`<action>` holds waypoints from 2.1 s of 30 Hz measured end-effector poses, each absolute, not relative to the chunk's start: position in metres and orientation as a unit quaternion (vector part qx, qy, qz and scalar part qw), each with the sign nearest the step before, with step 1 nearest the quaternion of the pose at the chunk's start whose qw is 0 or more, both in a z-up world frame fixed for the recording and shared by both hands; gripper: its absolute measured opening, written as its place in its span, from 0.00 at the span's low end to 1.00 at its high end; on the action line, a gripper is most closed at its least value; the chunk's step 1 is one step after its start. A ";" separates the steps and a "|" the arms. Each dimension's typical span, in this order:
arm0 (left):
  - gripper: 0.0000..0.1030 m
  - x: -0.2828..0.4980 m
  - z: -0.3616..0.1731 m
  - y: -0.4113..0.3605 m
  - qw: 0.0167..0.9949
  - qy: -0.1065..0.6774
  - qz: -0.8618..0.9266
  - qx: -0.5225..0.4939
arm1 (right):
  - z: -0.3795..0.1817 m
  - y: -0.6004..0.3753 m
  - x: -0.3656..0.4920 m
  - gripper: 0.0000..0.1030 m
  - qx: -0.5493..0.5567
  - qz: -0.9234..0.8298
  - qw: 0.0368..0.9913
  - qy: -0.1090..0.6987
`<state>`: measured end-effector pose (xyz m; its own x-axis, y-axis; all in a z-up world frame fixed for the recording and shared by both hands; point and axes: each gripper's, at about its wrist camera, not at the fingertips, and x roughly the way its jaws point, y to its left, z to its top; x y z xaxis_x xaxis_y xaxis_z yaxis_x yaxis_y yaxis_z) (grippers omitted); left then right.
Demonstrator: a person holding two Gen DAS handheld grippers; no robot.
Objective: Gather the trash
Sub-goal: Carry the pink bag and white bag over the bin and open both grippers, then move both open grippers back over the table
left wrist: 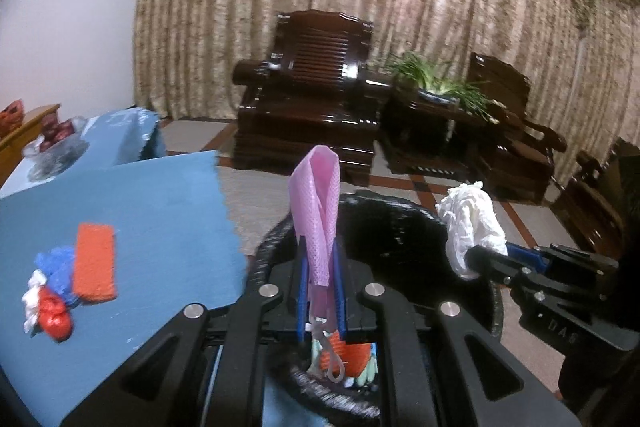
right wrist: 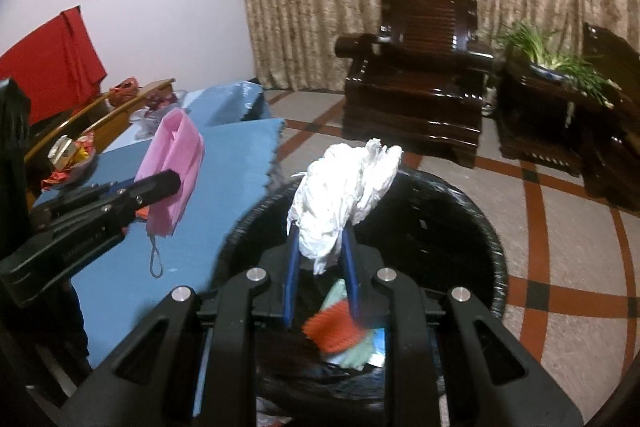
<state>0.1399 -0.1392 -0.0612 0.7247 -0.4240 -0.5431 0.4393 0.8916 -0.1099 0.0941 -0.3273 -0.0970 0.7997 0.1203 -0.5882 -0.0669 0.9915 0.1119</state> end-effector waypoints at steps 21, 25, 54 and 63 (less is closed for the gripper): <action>0.75 0.178 -0.091 -0.169 0.909 0.332 -0.253 -0.012 | -0.135 -0.372 0.099 0.90 0.047 -0.020 0.944 0.325; 0.86 0.170 -0.086 -0.144 0.922 0.317 -0.223 -0.009 | -0.134 -0.368 0.093 0.92 0.061 -0.023 0.943 0.327; 0.88 0.120 -0.087 0.104 0.956 0.291 0.009 -0.042 | -0.098 -0.157 0.151 0.93 0.002 0.142 0.944 0.299; 0.87 0.133 -0.104 0.154 0.953 0.296 0.052 -0.048 | -0.116 -0.098 0.189 0.93 -0.012 0.167 0.936 0.311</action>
<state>0.1329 0.1535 -0.1040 0.8192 0.0703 -0.5691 -0.1276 0.9899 -0.0613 0.1894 -0.0981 -0.1159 0.7516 0.3043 -0.5853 -0.3196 0.9441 0.0805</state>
